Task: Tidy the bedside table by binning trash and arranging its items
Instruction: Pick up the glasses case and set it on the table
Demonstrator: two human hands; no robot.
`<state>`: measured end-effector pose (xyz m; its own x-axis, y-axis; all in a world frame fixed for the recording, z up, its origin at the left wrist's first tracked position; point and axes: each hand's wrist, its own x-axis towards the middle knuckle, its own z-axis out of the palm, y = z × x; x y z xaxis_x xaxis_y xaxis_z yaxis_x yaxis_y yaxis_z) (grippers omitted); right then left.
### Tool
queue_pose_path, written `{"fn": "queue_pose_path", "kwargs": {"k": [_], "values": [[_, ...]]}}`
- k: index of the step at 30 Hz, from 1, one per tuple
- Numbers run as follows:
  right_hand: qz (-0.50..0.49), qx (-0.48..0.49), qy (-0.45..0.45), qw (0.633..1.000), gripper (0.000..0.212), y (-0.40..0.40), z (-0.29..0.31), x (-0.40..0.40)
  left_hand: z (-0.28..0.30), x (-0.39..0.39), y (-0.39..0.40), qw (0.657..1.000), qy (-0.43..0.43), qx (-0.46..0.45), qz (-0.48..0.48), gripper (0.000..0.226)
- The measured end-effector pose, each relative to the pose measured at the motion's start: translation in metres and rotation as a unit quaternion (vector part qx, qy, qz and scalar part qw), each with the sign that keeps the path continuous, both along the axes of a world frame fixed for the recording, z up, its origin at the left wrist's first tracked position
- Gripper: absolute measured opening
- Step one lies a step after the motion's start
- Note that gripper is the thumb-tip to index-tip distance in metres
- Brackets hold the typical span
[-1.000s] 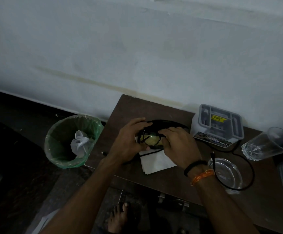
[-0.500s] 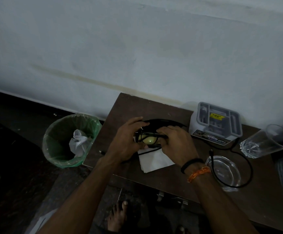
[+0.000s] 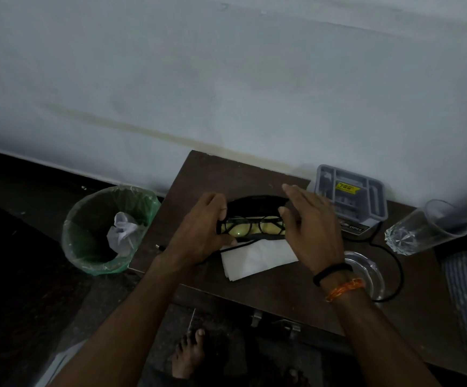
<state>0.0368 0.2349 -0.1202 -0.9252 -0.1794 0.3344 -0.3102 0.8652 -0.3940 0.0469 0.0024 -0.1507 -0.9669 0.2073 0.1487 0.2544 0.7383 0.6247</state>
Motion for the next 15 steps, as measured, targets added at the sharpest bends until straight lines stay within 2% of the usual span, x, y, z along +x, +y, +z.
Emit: {"fn": "queue_pose_path", "kwargs": {"k": [2, 5, 8, 12, 15], "values": [[0.017, 0.025, -0.019, 0.999, 0.039, 0.001, -0.007, -0.001, 0.002, 0.002, 0.001, 1.0, 0.006, -0.021, 0.001, 0.06], [0.034, 0.036, -0.017, 0.999, 0.025, 0.003, -0.006, -0.001, 0.007, 0.005, 0.001, 0.998, 0.017, -0.057, 0.009, 0.057], [0.045, 0.032, -0.041, 0.998, 0.016, 0.007, -0.003, 0.0, 0.011, 0.007, -0.001, 0.998, 0.022, -0.05, 0.028, 0.058], [0.048, 0.022, -0.085, 0.995, 0.02, 0.008, -0.002, 0.005, 0.012, 0.005, -0.002, 0.999, 0.019, 0.011, 0.028, 0.049], [0.039, 0.016, -0.097, 0.994, 0.028, 0.01, -0.001, 0.007, 0.007, 0.002, -0.003, 1.0, 0.006, -0.019, -0.011, 0.047]]}}
